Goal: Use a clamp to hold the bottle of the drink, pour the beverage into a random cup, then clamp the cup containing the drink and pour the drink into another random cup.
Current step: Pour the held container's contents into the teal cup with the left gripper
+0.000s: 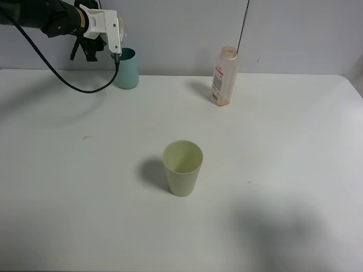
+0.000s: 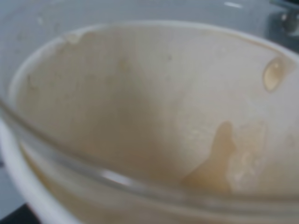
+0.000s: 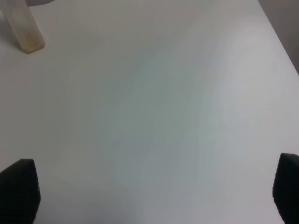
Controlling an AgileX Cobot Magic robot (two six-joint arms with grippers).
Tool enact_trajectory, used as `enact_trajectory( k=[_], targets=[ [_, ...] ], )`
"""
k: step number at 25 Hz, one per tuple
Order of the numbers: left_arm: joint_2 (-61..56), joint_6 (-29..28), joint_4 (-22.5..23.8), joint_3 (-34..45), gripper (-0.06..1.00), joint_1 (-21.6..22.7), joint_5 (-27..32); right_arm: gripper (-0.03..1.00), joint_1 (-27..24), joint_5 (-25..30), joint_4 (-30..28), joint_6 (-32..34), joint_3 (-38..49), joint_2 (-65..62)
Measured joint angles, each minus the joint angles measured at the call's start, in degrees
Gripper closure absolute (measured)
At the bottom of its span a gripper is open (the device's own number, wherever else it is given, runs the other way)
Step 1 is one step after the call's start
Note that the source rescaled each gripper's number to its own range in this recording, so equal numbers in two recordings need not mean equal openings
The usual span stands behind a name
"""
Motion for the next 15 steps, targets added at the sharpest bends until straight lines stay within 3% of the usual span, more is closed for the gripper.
enact_trajectory(
  k=[6,15],
  targets=[
    [0.0,-24.1,0.0,0.0,0.93,0.1,0.0,-0.03,0.0,0.0,0.0,0.0,0.0,0.0],
    [-2.2,-38.4,0.0,0.1,0.93,2.2,0.1,-0.03,0.0,0.0,0.0,0.0,0.0,0.0]
  ],
)
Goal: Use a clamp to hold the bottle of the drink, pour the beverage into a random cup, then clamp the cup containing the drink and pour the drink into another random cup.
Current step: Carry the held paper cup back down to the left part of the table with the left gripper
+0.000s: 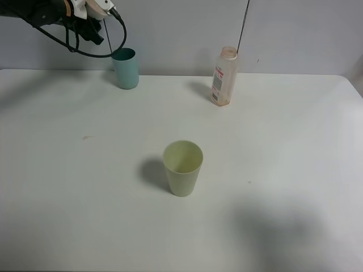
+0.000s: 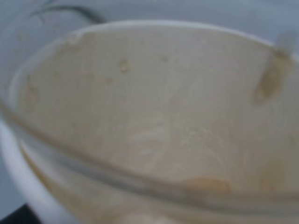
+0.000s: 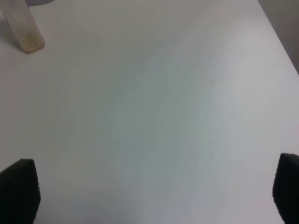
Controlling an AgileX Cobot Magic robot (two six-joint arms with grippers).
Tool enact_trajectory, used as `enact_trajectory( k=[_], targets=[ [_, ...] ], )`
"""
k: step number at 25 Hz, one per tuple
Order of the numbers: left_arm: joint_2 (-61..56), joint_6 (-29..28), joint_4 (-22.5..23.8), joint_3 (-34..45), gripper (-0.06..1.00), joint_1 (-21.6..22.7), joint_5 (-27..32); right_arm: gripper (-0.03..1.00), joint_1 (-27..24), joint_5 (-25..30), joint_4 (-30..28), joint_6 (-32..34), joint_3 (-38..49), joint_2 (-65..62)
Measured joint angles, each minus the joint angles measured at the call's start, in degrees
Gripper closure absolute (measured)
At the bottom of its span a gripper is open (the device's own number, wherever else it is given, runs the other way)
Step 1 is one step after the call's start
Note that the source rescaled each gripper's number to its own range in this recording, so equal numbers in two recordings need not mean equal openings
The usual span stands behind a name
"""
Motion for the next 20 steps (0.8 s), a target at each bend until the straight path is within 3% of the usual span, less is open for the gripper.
enact_trajectory(
  k=[6,20],
  targets=[
    [-2.3,-7.1,-1.8,2.1,0.93,1.7,-2.6,-0.03,0.0,0.0,0.0,0.0,0.0,0.0],
    [-9.7,-5.6,-11.5,19.0,0.93,6.8,-16.9,-0.03,0.0,0.0,0.0,0.0,0.0,0.0]
  ],
)
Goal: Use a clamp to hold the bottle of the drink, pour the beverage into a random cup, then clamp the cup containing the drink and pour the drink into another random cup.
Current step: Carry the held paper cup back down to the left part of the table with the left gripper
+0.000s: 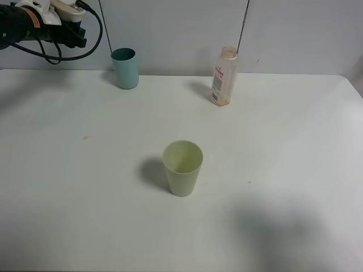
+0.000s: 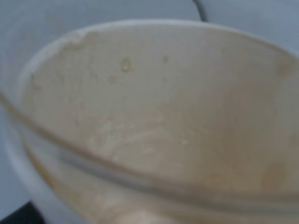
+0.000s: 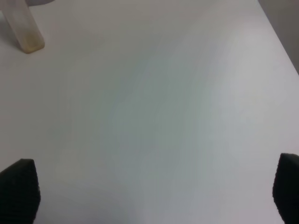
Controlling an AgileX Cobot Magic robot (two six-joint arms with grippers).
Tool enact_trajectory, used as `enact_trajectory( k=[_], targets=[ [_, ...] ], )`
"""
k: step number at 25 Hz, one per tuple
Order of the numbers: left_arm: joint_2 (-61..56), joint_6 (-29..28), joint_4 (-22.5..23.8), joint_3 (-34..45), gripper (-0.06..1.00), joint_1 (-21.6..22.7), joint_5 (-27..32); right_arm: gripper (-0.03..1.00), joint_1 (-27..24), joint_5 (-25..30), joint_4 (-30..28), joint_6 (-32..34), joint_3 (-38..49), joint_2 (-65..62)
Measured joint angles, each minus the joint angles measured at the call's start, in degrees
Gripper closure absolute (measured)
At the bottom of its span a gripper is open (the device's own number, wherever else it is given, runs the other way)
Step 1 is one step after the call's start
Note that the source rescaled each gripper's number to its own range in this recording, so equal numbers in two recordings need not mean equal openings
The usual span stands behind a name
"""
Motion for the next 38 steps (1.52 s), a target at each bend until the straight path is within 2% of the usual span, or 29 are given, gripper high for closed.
enact_trajectory(
  k=[7,14,23,29,38],
  targets=[
    [-1.3,1.3,-6.6,9.8,0.93,0.7,-11.6,-0.03,0.0,0.0,0.0,0.0,0.0,0.0],
    [-1.3,1.9,-8.0,16.0,0.93,0.7,-17.4,-0.03,0.0,0.0,0.0,0.0,0.0,0.0],
    [-1.3,1.9,-11.5,24.9,0.93,0.7,-31.1,-0.03,0.0,0.0,0.0,0.0,0.0,0.0],
    [-1.3,2.5,-13.2,29.3,0.93,0.7,-36.7,-0.03,0.0,0.0,0.0,0.0,0.0,0.0],
    [-0.1,7.4,-15.9,33.7,0.93,0.7,-43.3,-0.03,0.0,0.0,0.0,0.0,0.0,0.0]
  ],
)
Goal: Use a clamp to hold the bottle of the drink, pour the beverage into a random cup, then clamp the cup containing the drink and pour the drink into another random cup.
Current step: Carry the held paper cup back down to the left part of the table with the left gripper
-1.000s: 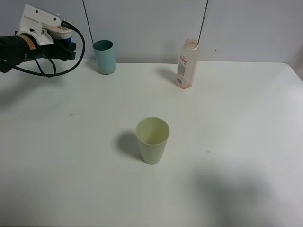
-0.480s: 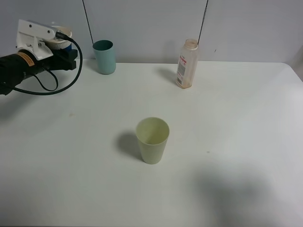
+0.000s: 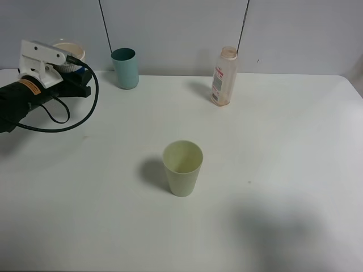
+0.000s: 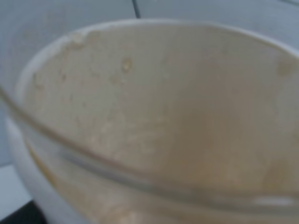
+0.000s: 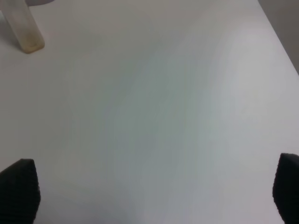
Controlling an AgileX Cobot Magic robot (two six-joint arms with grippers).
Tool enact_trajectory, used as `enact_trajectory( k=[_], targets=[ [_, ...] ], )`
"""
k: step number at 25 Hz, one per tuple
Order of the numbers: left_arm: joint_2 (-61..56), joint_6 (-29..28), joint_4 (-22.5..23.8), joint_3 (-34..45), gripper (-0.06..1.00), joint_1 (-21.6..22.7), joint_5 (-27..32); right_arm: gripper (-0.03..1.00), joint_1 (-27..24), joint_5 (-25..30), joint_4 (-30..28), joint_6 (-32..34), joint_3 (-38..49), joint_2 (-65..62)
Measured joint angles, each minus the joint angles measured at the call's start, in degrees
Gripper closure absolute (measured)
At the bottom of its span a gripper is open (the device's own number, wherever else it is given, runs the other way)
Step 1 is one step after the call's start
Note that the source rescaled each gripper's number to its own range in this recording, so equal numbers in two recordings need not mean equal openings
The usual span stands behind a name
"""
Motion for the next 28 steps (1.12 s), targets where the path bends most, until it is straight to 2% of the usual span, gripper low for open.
enact_trajectory(
  k=[15,28],
  targets=[
    [10.5,0.1,-0.5,0.3,0.93,0.0,-9.3,-0.03,0.0,0.0,0.0,0.0,0.0,0.0],
    [16.4,0.1,-1.1,0.3,0.93,0.0,-10.9,-0.03,0.0,0.0,0.0,0.0,0.0,0.0]
  ],
)
